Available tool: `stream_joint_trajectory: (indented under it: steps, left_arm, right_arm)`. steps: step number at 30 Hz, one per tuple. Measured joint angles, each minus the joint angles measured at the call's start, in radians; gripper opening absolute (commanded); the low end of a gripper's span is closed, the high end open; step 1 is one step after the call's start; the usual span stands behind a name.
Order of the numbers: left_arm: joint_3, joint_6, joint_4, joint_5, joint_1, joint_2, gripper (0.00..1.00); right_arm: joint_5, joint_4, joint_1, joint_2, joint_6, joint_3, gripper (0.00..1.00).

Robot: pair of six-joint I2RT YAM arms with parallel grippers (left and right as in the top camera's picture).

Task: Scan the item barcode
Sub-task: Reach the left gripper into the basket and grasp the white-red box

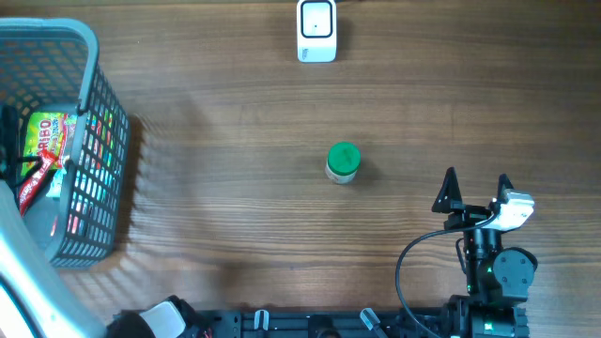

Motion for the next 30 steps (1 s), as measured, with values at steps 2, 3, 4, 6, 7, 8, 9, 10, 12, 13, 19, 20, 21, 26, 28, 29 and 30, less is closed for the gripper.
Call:
stream_joint_trajectory:
  steps: [2, 3, 4, 6, 7, 8, 9, 10, 12, 13, 19, 20, 21, 26, 28, 29, 30]
  left_arm:
    - [-0.155, 0.006, 0.072, 0.062, 0.085, 0.071, 1.0]
    - [-0.21, 0.013, 0.115, 0.087, 0.105, 0.104, 1.0]
    - [-0.257, 0.025, 0.162, 0.112, 0.12, 0.13, 1.0]
    - [-0.317, 0.043, 0.203, 0.138, 0.146, 0.187, 1.0]
    - [-0.337, 0.047, 0.215, 0.148, 0.156, 0.218, 1.0]
    - [-0.348, 0.053, 0.231, 0.154, 0.163, 0.244, 1.0]
    - [-0.352, 0.062, 0.244, 0.156, 0.169, 0.264, 1.0]
    - [-0.353, 0.07, 0.251, 0.157, 0.174, 0.282, 1.0]
    - [-0.353, 0.1, 0.262, 0.157, 0.188, 0.336, 1.0]
    - [-0.353, 0.108, 0.26, 0.158, 0.194, 0.365, 1.0]
    - [-0.438, 0.131, 0.322, 0.156, 0.222, 0.447, 1.0]
    - [-0.475, 0.134, 0.351, 0.156, 0.222, 0.449, 1.0]
    - [-0.502, 0.134, 0.372, 0.156, 0.222, 0.449, 0.94]
    - [-0.544, 0.139, 0.436, 0.17, 0.222, 0.432, 0.6]
    - [-0.543, 0.142, 0.418, 0.171, 0.222, 0.428, 0.54]
    - [-0.539, 0.146, 0.383, 0.171, 0.222, 0.425, 0.54]
    - [-0.525, 0.145, 0.342, 0.171, 0.222, 0.416, 0.55]
  right_arm:
    - [0.0, 0.0, 0.0, 0.0, 0.0, 0.0, 1.0]
    - [0.0, 0.0, 0.0, 0.0, 0.0, 0.0, 1.0]
    - [0.0, 0.0, 0.0, 0.0, 0.0, 0.0, 1.0]
    - [0.0, 0.0, 0.0, 0.0, 0.0, 0.0, 1.0]
    - [0.0, 0.0, 0.0, 0.0, 0.0, 0.0, 1.0]
    - [0.0, 0.0, 0.0, 0.0, 0.0, 0.0, 1.0]
    - [0.0, 0.0, 0.0, 0.0, 0.0, 0.0, 1.0]
    - [0.0, 0.0, 0.0, 0.0, 0.0, 0.0, 1.0]
    - [0.0, 0.0, 0.0, 0.0, 0.0, 0.0, 1.0]
    - [0.0, 0.0, 0.0, 0.0, 0.0, 0.0, 1.0]
    - [0.0, 0.0, 0.0, 0.0, 0.0, 0.0, 1.0]
    - [0.0, 0.0, 0.0, 0.0, 0.0, 0.0, 1.0]
    - [0.0, 0.0, 0.0, 0.0, 0.0, 0.0, 1.0]
    - [0.0, 0.0, 0.0, 0.0, 0.0, 0.0, 1.0]
    - [0.0, 0.0, 0.0, 0.0, 0.0, 0.0, 1.0]
    - [0.0, 0.0, 0.0, 0.0, 0.0, 0.0, 1.0]
    - [0.0, 0.0, 0.0, 0.0, 0.0, 0.0, 1.0]
